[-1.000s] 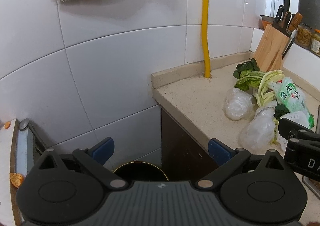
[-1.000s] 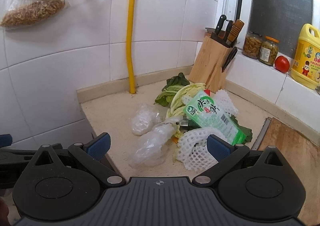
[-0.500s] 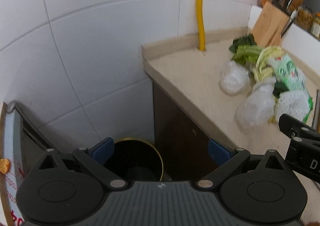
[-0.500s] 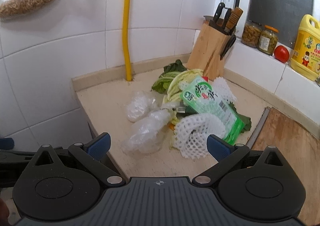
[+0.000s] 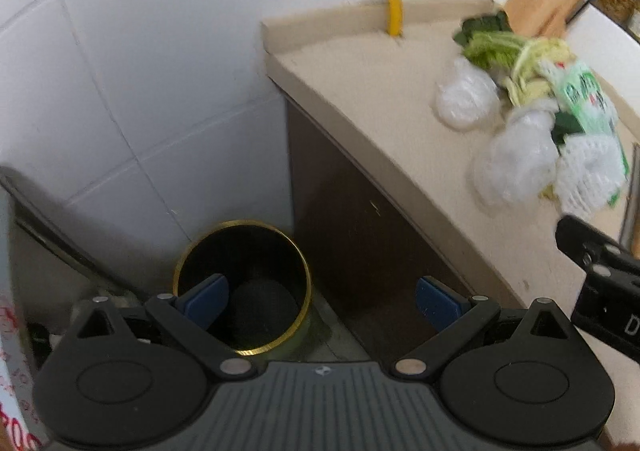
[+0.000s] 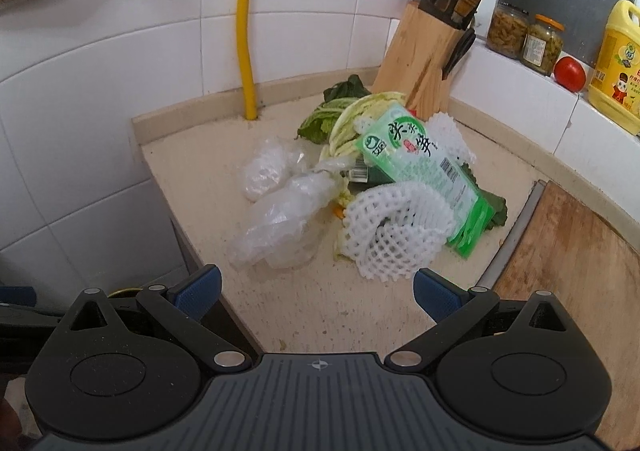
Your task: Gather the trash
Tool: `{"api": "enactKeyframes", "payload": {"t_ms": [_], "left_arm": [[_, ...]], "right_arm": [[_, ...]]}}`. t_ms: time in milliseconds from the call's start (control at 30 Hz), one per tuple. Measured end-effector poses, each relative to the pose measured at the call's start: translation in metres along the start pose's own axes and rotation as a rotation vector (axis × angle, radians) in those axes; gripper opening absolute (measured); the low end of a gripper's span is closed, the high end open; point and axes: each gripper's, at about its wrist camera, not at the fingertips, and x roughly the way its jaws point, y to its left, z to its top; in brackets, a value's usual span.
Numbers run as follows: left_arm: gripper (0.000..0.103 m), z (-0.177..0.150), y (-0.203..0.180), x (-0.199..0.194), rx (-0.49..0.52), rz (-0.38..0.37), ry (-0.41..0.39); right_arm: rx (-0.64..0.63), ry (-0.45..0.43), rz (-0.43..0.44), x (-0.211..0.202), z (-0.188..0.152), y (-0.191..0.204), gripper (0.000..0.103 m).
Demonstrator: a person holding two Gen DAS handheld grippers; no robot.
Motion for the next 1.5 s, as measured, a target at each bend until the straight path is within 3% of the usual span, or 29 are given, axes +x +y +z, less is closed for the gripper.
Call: {"api": "enactKeyframes", "payload": {"t_ms": [100, 233, 1200, 1333, 1500], "left_arm": [[0.096, -0.003, -0.010, 0.005, 0.038, -0.034, 0.049], [0.096, -0.001, -0.011, 0.005, 0.063, -0.005, 0.039], [0.096, 0.053, -0.055, 0.025, 0.144, -0.008, 0.019], [0.096, 0.057, -0.059, 0.024, 0.158, -0.028, -0.023], [0.096, 0.058, -0.065, 0.016, 0.218, 0.009, -0.150]], "right_arm": [[-0.002, 0.020, 0.018, 0.004, 0.000, 0.001, 0.103], [-0.013, 0.039, 0.042, 0.008, -0.001, 0.006, 0.103], [0.066, 0.009, -0.050, 0.026, 0.029, -0.044, 0.103], [0.056, 0.000, -0.066, 0.031, 0.032, -0.051, 0.103], [0.015, -0.021, -0.093, 0.036, 0.037, -0.060, 0.103]]}}
